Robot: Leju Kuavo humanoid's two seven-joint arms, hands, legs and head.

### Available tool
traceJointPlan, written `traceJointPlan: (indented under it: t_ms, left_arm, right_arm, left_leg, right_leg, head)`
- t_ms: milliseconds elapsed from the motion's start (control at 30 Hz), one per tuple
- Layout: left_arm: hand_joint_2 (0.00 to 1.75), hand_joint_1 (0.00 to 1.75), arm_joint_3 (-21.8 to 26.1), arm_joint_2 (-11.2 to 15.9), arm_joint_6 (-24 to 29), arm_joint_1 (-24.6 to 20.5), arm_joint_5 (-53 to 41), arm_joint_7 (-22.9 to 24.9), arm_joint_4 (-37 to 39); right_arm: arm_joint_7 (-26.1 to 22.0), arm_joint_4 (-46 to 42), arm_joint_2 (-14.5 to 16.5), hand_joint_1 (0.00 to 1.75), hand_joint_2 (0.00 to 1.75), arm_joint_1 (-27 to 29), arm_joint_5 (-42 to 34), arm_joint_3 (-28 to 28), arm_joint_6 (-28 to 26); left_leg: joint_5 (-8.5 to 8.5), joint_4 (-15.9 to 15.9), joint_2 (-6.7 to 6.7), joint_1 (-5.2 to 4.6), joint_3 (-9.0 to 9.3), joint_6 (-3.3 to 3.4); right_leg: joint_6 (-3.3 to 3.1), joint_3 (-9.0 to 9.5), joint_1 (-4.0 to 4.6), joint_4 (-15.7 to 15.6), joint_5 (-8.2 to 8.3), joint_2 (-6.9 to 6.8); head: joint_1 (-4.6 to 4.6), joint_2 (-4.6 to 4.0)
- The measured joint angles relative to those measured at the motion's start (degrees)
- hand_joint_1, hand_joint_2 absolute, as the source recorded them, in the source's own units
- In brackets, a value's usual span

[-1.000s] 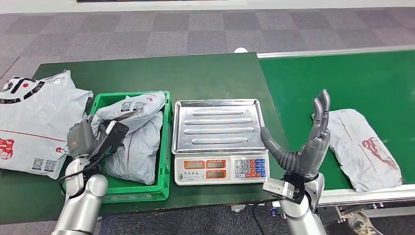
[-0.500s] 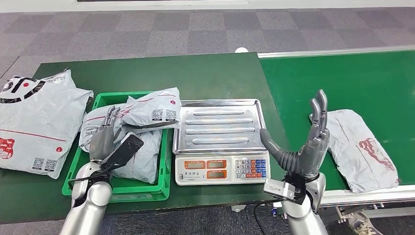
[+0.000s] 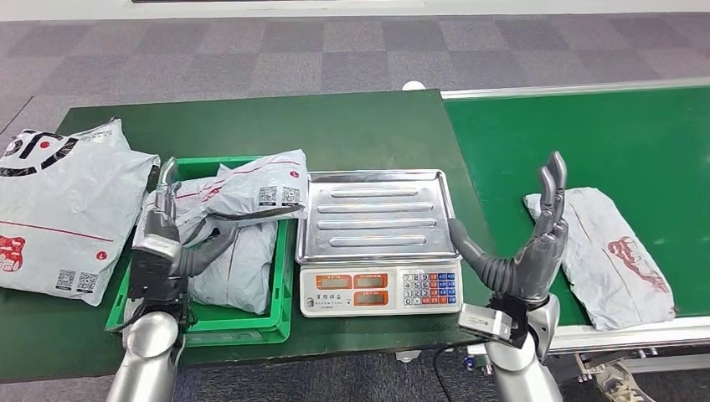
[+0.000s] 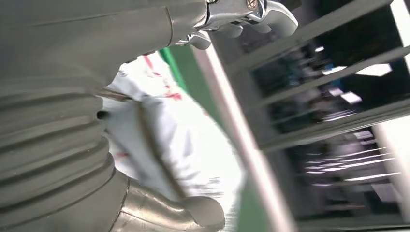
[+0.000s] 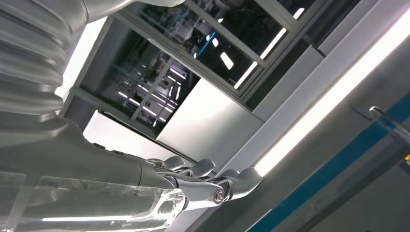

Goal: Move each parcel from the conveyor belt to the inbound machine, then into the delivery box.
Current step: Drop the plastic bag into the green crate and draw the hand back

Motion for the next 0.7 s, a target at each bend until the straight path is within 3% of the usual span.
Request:
traceJointPlan:
  t_ms: [200,333,533,700]
  left_arm:
    - [1.75,0.0,-0.76,-1.51,-10.41,0.46,15.89,-1.85,-3.33]
    - [1.75,0.0,-1.63,-1.95,-12.97,0.6,18.05,-1.84,-3.79]
    - [1.75,0.0,-5.21,-2.36,-24.83,0.62,22.83,-0.48,-3.06]
    - [1.75,0.0,-9.97,-2.51,-25.2,0.66,19.37,0.48,-0.45]
  right_arm:
    - [1.52,1.53,0.0,0.0,1.75,-2.04,-0.31,-1.2,1.36]
    - [1.74,2.32,-0.01,0.0,1.75,-2.57,-0.33,-2.02,1.81]
    - [5.13,5.66,-0.12,0.0,1.75,-4.24,2.26,-4.1,3.86]
    - [10.75,14.48,-1.42,0.0,1.75,-7.08,7.26,-10.33,4.01]
  left_leg:
    - [0.0,0.0,-0.03,0.0,0.01,0.01]
    - [0.0,0.0,-0.02,0.0,0.02,0.0]
    - [-0.01,0.0,-0.02,-0.01,0.01,0.01]
    - [-0.03,0.03,-0.04,-0.08,0.0,0.06]
  right_leg:
    - [0.0,0.01,0.0,-0.01,0.0,-0.04]
    - [0.0,0.0,0.0,0.0,0.01,-0.01]
    - [0.0,-0.01,0.0,-0.02,0.0,-0.02]
    - [0.03,0.01,-0.06,-0.04,0.02,-0.03]
  head:
    - [-0.01,-0.01]
    - [0.0,-0.01]
    - [0.0,0.0]
    - [-0.01,-0.01]
